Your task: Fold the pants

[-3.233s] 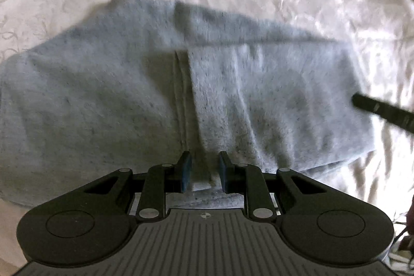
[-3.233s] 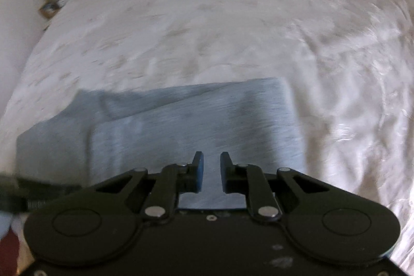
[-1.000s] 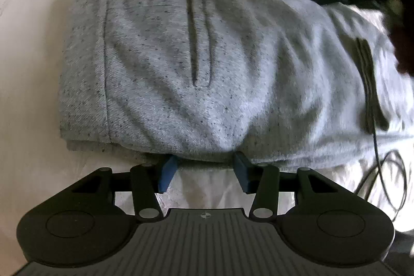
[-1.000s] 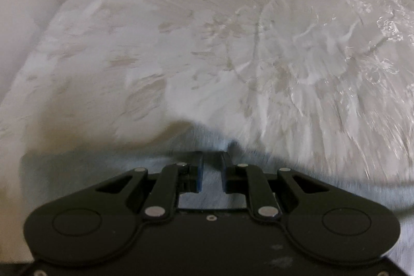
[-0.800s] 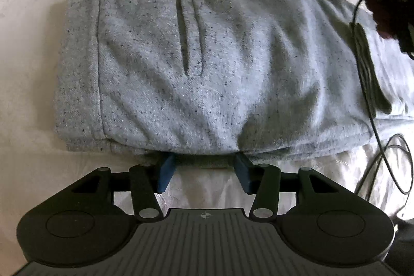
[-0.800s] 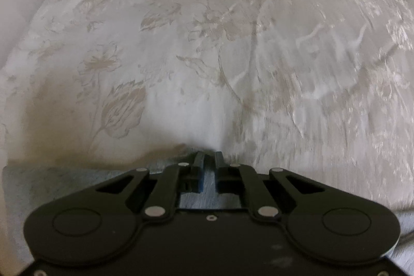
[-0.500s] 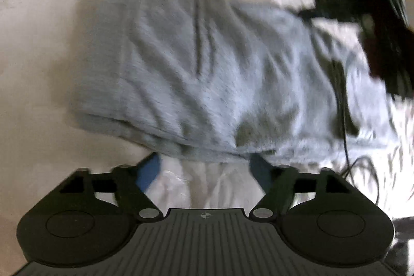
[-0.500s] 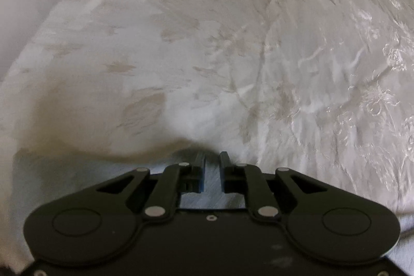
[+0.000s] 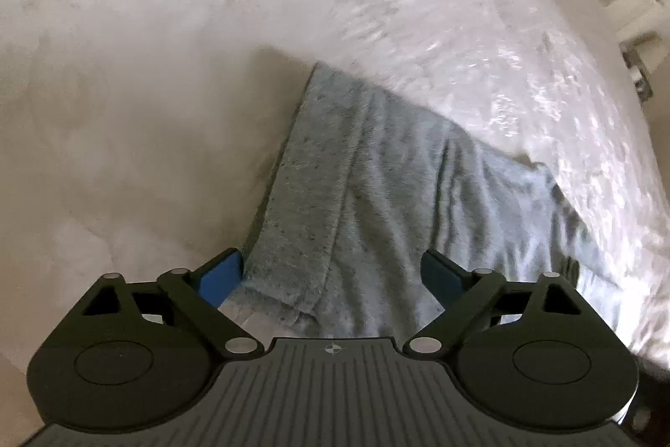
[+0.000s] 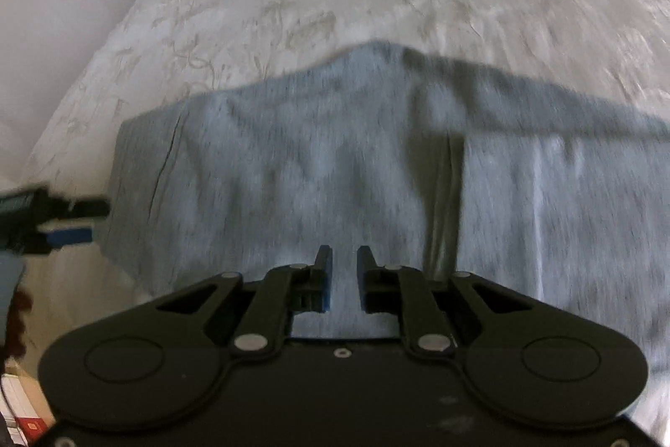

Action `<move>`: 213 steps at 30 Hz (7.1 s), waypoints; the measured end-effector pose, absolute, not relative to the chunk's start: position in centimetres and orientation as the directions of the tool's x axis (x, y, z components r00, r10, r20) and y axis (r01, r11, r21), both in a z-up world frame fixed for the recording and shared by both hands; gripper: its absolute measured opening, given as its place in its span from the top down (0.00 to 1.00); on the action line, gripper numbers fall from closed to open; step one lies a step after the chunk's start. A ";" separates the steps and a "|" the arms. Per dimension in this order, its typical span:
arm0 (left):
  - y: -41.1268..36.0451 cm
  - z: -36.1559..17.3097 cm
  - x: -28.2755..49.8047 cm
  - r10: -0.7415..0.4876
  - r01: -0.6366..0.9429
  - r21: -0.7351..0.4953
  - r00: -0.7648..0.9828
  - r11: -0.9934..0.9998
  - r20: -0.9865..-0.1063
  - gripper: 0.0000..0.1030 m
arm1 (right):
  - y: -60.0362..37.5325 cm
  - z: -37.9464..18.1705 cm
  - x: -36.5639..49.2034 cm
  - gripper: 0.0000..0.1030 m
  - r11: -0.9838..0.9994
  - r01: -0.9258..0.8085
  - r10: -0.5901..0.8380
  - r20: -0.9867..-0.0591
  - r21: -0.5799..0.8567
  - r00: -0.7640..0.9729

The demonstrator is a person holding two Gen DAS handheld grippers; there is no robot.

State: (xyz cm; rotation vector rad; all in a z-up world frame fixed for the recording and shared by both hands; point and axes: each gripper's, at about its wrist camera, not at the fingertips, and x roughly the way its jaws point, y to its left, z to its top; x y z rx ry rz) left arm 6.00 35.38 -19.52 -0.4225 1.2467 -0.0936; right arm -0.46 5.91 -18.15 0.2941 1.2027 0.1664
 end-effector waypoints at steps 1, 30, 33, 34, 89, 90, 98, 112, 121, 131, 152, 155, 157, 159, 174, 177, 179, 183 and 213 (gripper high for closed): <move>35.6 -20.0 6.1 -0.302 -0.168 -0.366 0.316 0.915 -0.900 0.10 | 5.8 -18.1 -1.1 0.85 0.950 0.035 0.278 -0.893 0.310 0.354; 34.4 -19.3 4.7 -0.328 -0.162 -0.411 0.378 0.897 -0.866 0.70 | 5.5 -16.5 -5.4 0.85 0.949 0.140 0.213 -0.904 0.281 0.371; 33.6 -16.7 4.4 -0.335 -0.115 -0.420 0.431 0.900 -0.838 0.70 | 5.1 -16.6 -5.6 0.85 0.954 0.140 0.195 -0.905 0.264 0.379; 33.4 -15.9 4.3 -0.344 -0.103 -0.431 0.451 0.896 -0.823 0.71 | 4.9 -16.7 -5.5 0.85 0.956 0.141 0.189 -0.905 0.259 0.382; 2.6 -21.9 -3.1 -0.270 0.186 -0.219 0.329 0.958 -0.905 0.78 | -19.1 -22.7 4.2 0.44 0.803 0.151 0.510 -0.797 0.576 0.324; 2.8 -21.9 -3.3 -0.273 0.181 -0.223 0.332 0.958 -0.903 0.78 | -19.0 -23.1 4.6 0.44 0.795 0.155 0.520 -0.791 0.586 0.323; 3.4 -22.2 -4.0 -0.272 0.171 -0.225 0.347 0.959 -0.898 0.78 | -17.0 -21.6 6.9 0.86 0.782 0.063 0.578 -0.759 0.620 0.299; 2.5 -21.5 -5.7 -0.253 0.217 -0.182 0.366 0.959 -0.896 0.78 | -21.1 -8.9 -1.6 0.86 0.851 -0.035 0.458 -0.707 0.524 0.539; 3.5 -21.3 -6.9 -0.251 0.228 -0.190 0.277 0.955 -0.927 0.77 | -22.8 -17.2 -4.9 0.86 0.897 0.168 0.313 -0.855 0.409 0.413; 6.4 -14.6 -8.3 -0.307 0.283 -0.228 0.274 0.931 -0.912 0.72 | -22.8 -17.0 -6.4 0.85 0.911 0.168 0.279 -0.864 0.376 0.419; 3.2 -19.6 -0.7 -0.165 0.212 -0.133 0.141 0.968 -0.976 0.64 | -21.7 -20.8 -5.3 0.79 0.944 0.209 0.177 -0.926 0.256 0.333; 3.0 -19.9 -0.6 -0.153 0.229 -0.119 0.137 0.966 -0.979 0.64 | -21.6 -21.3 -5.0 0.79 0.944 0.214 0.174 -0.928 0.253 0.331; 2.7 -20.1 -0.3 -0.147 0.236 -0.113 0.135 0.965 -0.980 0.63 | -21.5 -21.5 -4.9 0.79 0.945 0.212 0.170 -0.927 0.250 0.335; 2.2 -20.2 -0.2 -0.144 0.242 -0.109 0.133 0.964 -0.981 0.63 | -21.4 -21.6 -4.9 0.79 0.948 0.203 0.165 -0.925 0.244 0.342; 4.8 -17.6 0.2 -0.229 0.248 -0.183 0.170 0.951 -0.959 0.61 | -22.9 -20.2 -6.1 0.65 0.908 0.300 0.155 -0.901 0.292 0.406; 5.6 -15.4 1.6 -0.225 0.254 -0.164 0.231 0.953 -0.947 0.60 | -23.3 -18.1 -6.6 0.64 0.910 0.306 0.103 -0.870 0.278 0.482; 5.5 -14.9 3.1 -0.225 0.251 -0.160 0.256 0.955 -0.940 0.60 | -23.4 -16.8 -6.4 0.62 0.918 0.296 0.070 -0.841 0.265 0.537; 4.0 -14.8 6.8 -0.213 0.255 -0.139 0.289 0.957 -0.933 0.58 | -23.7 -16.2 -4.1 0.59 0.910 0.300 0.067 -0.817 0.286 0.573; 7.3 -21.8 5.0 -0.302 0.234 -0.253 0.207 0.939 -0.931 0.01 | -26.5 -23.2 -4.4 0.34 0.814 0.361 0.270 -0.846 0.456 0.459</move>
